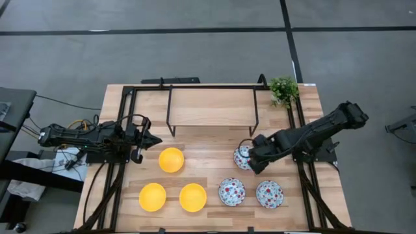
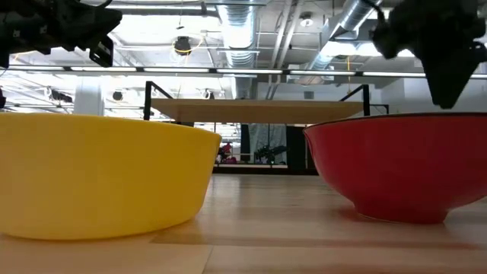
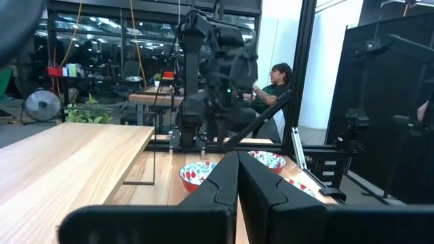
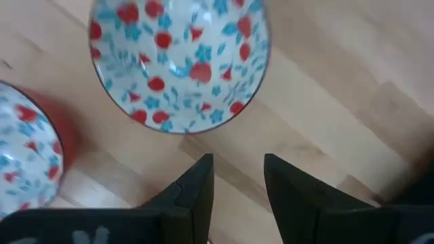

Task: Pick & Place Mini bowls
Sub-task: Put the top white patterned bowl on the shelf

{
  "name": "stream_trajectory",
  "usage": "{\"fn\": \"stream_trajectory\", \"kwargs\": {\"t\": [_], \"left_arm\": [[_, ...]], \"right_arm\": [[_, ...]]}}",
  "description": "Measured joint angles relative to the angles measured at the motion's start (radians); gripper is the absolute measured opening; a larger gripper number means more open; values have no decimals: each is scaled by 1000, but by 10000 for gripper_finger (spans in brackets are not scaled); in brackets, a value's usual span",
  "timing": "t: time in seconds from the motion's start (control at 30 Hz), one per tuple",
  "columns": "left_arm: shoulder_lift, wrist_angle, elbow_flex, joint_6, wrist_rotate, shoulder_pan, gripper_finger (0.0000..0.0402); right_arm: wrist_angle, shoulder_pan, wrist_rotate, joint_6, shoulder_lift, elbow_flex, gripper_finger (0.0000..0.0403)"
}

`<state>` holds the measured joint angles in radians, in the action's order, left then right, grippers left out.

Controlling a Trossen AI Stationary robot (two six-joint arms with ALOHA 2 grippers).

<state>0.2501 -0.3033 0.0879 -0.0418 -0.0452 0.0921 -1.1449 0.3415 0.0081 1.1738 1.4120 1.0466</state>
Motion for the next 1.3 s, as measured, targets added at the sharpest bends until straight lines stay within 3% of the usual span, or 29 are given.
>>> {"fn": "stream_trajectory", "kwargs": {"t": [0.33,0.83,1.3], "left_arm": [[0,-12,0,0,0,0,7],[0,-28,0,0,0,0,7],[0,-52,0,0,0,0,7]], "right_arm": [[45,-4,53,-11,44,0,120],[89,-4,78,246,34,-43,121],[214,-49,122,320,34,-146,121]]}}
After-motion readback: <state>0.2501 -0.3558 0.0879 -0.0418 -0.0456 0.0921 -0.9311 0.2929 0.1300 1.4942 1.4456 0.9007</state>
